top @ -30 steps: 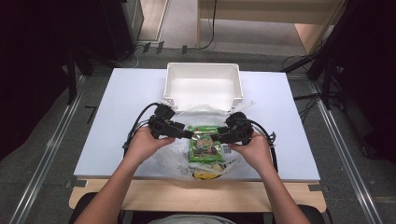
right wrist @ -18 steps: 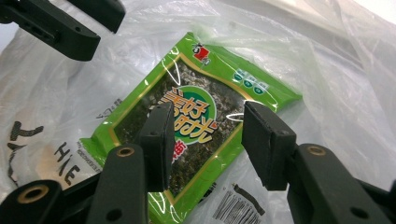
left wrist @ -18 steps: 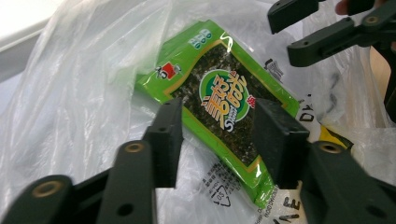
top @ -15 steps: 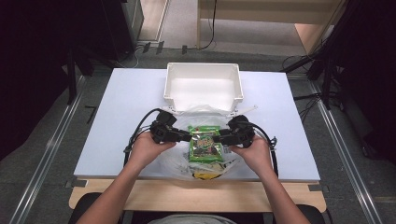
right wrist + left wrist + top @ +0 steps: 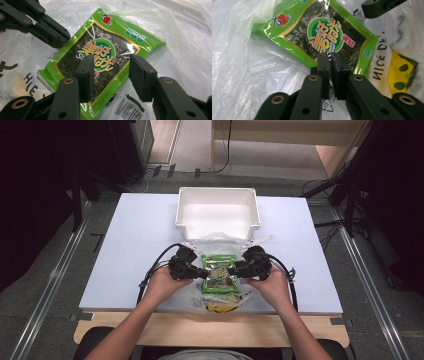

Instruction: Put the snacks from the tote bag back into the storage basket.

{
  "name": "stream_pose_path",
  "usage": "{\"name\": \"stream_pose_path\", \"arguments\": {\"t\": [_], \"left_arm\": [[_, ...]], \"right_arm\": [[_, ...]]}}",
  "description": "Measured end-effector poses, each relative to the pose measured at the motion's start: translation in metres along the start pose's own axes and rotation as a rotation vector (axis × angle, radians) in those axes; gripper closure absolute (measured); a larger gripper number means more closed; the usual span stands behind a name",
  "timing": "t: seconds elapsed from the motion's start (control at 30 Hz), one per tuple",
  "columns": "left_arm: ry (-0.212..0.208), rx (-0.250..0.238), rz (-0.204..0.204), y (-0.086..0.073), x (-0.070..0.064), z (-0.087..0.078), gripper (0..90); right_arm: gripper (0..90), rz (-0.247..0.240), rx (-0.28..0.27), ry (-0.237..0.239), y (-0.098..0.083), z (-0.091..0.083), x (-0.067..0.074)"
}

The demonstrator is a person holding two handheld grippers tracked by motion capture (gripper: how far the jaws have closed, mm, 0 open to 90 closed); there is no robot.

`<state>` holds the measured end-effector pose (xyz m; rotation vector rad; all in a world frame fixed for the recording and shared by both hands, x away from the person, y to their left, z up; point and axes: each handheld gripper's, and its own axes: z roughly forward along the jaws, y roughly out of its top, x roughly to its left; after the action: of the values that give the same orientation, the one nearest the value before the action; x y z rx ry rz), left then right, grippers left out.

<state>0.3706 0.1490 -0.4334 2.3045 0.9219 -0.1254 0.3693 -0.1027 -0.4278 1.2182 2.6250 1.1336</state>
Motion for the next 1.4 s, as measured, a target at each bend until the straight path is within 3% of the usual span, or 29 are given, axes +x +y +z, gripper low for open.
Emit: {"name": "stream_pose_path", "arguments": {"t": [0.13,0.8,1.07,1.4], "left_arm": [[-0.011,-0.009,-0.011,-0.004,0.002,0.003,85.3],[-0.019,0.006,-0.038,-0.008,0.009,0.004,85.1],[-0.038,0.002,-0.065,-0.01,0.013,0.005,85.9],[-0.063,-0.016,-0.085,-0.011,0.016,0.009,87.4]], "right_arm": [[57.4,0.025,-0.005,0.01,-0.002,0.001,-0.002],[57.0,0.019,-0.016,0.012,0.0,0.001,0.003],[45.6,0.03,-0.019,0.03,0.002,0.005,0.004],[41.1,0.056,-0.006,0.059,0.004,0.012,0.006]]}}
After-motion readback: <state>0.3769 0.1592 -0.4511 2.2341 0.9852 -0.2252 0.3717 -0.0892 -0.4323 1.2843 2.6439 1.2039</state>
